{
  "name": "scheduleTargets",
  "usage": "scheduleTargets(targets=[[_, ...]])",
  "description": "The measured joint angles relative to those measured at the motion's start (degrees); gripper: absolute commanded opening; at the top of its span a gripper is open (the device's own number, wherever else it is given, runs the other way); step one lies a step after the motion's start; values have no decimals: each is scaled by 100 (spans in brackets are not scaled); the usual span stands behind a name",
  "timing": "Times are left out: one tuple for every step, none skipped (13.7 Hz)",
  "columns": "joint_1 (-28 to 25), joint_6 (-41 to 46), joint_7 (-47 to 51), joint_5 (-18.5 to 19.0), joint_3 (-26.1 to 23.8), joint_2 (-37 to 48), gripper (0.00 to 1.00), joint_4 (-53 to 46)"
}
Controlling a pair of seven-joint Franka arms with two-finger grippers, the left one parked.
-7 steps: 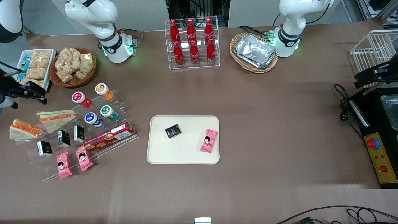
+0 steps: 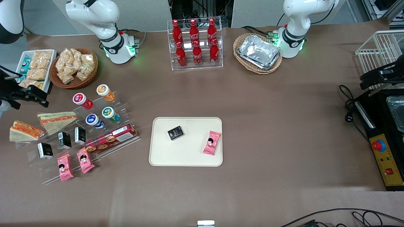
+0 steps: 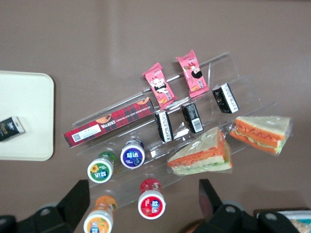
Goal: Place sandwich on tray
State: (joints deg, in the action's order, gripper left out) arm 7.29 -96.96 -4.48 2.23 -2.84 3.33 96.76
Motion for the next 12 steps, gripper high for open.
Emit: scheduleTargets(targets=[[-2,0,270,-1,-4,-29,100,0],[1,0,598,-1,0,-58,100,0],[3,0,979,-1,7,-80,100,0],[5,0,1343,-2,16,-104,100,0],[18,0,1747,-2,37,-138,100,0],[58,-11,2140,-2,76,-175,100,0],[126,-32,2499,-3,133,-209,100,1],[229,-58,2811,-2,200,-237,100,0],[348,-85,3131,-2,250,-268,100,0],[495,-126,3520,-2,278,-315,100,0],[650,-198,3933,-2,288,-377,100,-1],[796,-282,4344,-2,292,-453,100,-11]])
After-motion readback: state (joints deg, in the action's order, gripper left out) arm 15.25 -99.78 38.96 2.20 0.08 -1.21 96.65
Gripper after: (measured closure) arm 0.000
